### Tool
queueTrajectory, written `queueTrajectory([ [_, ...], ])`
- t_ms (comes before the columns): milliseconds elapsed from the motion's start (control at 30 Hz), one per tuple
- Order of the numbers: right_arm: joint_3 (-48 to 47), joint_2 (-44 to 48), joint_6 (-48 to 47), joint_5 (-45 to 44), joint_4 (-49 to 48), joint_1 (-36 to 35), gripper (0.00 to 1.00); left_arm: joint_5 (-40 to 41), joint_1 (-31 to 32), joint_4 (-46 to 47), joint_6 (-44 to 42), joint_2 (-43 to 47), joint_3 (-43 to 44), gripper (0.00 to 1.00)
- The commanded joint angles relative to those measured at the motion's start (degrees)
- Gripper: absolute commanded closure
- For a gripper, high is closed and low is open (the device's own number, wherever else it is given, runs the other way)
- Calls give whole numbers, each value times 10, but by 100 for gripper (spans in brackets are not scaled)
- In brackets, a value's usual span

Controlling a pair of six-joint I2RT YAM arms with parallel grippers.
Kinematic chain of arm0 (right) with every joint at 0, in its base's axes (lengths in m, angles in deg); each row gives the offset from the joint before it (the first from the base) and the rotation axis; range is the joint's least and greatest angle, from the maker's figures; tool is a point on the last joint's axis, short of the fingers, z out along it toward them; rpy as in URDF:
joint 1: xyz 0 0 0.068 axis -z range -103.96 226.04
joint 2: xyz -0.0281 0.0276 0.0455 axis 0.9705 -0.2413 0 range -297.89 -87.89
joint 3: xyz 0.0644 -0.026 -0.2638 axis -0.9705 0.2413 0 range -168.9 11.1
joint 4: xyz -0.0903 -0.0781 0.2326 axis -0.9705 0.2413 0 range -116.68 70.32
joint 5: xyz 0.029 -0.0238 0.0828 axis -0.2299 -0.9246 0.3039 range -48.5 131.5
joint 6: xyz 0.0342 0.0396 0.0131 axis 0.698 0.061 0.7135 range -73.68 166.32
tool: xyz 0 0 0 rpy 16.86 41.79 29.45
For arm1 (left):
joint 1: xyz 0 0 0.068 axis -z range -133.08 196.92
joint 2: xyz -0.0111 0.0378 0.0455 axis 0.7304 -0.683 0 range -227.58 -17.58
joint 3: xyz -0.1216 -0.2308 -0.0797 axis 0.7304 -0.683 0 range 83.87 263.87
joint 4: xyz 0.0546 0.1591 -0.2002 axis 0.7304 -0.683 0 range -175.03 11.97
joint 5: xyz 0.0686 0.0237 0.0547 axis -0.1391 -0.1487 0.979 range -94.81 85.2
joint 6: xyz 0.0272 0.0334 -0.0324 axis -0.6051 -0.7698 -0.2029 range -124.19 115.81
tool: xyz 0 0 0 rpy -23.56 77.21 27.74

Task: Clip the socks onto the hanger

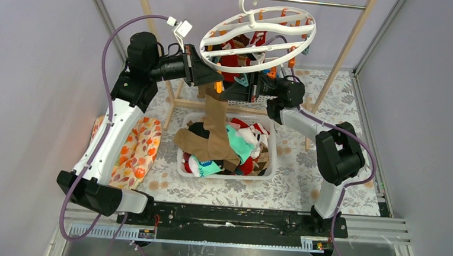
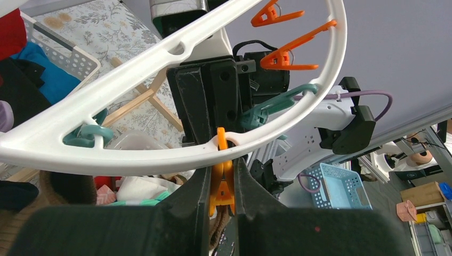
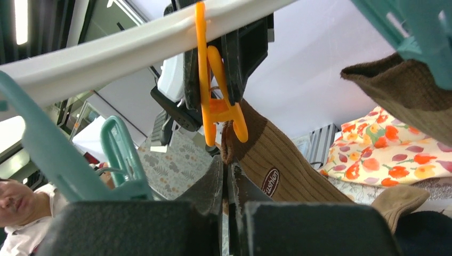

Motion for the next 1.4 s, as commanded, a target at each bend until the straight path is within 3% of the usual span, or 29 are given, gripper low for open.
queueTrajectory([
  [0,1,35,-23,-48,-82,8,100,-30,-2,22,-5,4,0,100],
  [567,33,62,-43,-90,-82,14,100,-24,-2,21,-25,4,0,100],
  [600,33,61,-44,-96,-82,15,100,-22,-2,21,-26,4,-1,98],
  [767,39,62,-46,-116,-82,14,100,-19,-2,21,-28,7,-3,61],
  [933,47,62,-44,-121,-81,14,100,-16,-2,21,-25,13,-5,42],
  [1067,54,66,-44,-133,-81,14,99,-16,-2,21,-26,23,-15,35],
  [1200,62,73,-48,-148,-80,13,82,-8,-2,6,-44,46,-41,28],
  [1367,80,83,-59,-160,-79,14,65,12,-2,0,-73,80,-92,28],
])
